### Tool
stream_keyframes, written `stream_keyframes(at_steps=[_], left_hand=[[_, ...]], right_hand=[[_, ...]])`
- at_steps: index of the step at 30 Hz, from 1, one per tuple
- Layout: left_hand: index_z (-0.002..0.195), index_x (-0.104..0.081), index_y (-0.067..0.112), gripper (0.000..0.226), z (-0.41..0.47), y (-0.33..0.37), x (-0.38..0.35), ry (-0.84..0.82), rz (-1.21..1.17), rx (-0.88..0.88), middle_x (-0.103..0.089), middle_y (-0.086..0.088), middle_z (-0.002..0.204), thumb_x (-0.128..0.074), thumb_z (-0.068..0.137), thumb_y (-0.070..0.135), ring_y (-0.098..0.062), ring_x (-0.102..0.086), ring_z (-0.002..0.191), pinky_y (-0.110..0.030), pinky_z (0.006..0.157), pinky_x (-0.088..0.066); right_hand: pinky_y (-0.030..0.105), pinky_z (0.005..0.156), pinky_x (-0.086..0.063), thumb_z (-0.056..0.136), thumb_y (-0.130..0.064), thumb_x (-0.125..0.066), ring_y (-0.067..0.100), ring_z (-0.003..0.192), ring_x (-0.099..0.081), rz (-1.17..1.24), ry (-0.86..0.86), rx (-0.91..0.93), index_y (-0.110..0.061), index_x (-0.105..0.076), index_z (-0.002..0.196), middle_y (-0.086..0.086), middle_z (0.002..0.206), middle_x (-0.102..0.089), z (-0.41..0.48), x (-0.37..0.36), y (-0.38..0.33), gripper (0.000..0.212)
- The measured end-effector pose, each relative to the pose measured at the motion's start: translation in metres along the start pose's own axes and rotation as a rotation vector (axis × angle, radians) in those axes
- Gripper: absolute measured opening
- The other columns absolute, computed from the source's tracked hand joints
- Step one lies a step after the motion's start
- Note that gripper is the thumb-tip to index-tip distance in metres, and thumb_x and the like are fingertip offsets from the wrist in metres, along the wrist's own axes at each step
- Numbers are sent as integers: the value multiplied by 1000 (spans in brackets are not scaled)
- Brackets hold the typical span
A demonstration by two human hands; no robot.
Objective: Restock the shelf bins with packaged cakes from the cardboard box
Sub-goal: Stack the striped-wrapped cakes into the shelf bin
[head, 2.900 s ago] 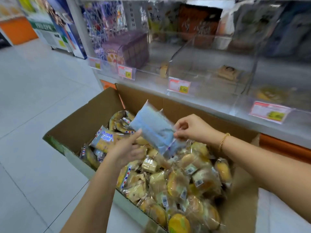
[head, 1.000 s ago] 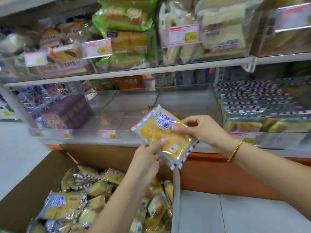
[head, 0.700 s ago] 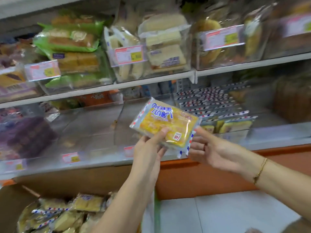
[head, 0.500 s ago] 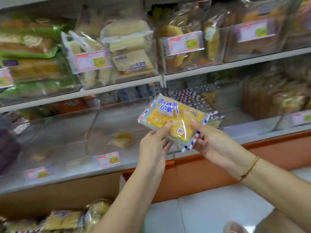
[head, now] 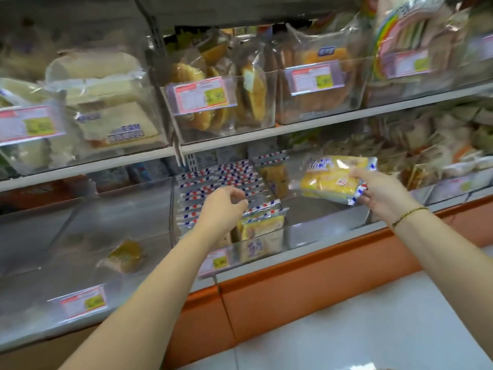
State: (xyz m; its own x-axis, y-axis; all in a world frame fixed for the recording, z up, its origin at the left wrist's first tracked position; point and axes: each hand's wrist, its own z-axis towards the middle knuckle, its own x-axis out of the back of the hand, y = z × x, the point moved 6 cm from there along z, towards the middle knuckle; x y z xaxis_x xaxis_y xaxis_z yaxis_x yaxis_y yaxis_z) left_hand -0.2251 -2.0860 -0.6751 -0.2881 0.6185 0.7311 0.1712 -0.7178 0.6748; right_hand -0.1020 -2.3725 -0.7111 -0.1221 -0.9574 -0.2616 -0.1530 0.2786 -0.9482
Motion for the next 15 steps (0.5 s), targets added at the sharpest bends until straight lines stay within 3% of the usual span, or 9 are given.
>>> stream_keyframes(at_steps=[2,4,6,10,13,15], left_hand=[[135,-52,16,44,16,2,-7,-64,144,-7,-56,0,134,-56,95,34,-17,-54,120,-28,94,-42],[141,-44,14,54,28,-2,-13,-122,271,-1,-50,-3,142,-55,95,40,-20,-50,126,-30,99,-41],[143,-41,12,59,37,-9,-16,-159,361,10,-48,-6,143,-54,94,44,-23,-49,126,-31,99,-42],[137,-47,13,57,52,-27,-17,-221,445,33,-54,-7,136,-52,93,49,-23,-54,118,-31,94,-46],[141,-45,15,62,58,-36,-17,-274,467,38,-53,-4,137,-52,92,53,-21,-53,119,-28,93,-45],[141,-46,19,62,60,-40,-16,-280,438,31,-54,-2,137,-53,91,54,-18,-54,119,-27,94,-45]], right_hand=[[23,54,-55,86,-14,-69,14,65,-70,-198,-13,51,-7,-60,113,12,102,-68,29,-5,1,29],[35,77,-56,84,-24,-72,24,84,-67,-550,4,158,-6,-61,111,15,107,-67,56,-17,-1,35],[41,89,-51,84,-28,-71,33,98,-62,-918,-41,272,-4,-60,113,18,112,-65,78,-43,-6,40],[30,78,-48,86,-29,-69,29,99,-60,-1487,-417,445,-8,-54,130,14,121,-60,104,-123,2,51],[23,58,-39,88,-25,-67,18,78,-53,-1637,-603,597,-8,-61,120,6,101,-59,109,-173,8,37],[21,55,-33,87,-22,-66,17,79,-49,-1670,-672,635,-9,-63,119,6,100,-59,116,-196,17,34]])
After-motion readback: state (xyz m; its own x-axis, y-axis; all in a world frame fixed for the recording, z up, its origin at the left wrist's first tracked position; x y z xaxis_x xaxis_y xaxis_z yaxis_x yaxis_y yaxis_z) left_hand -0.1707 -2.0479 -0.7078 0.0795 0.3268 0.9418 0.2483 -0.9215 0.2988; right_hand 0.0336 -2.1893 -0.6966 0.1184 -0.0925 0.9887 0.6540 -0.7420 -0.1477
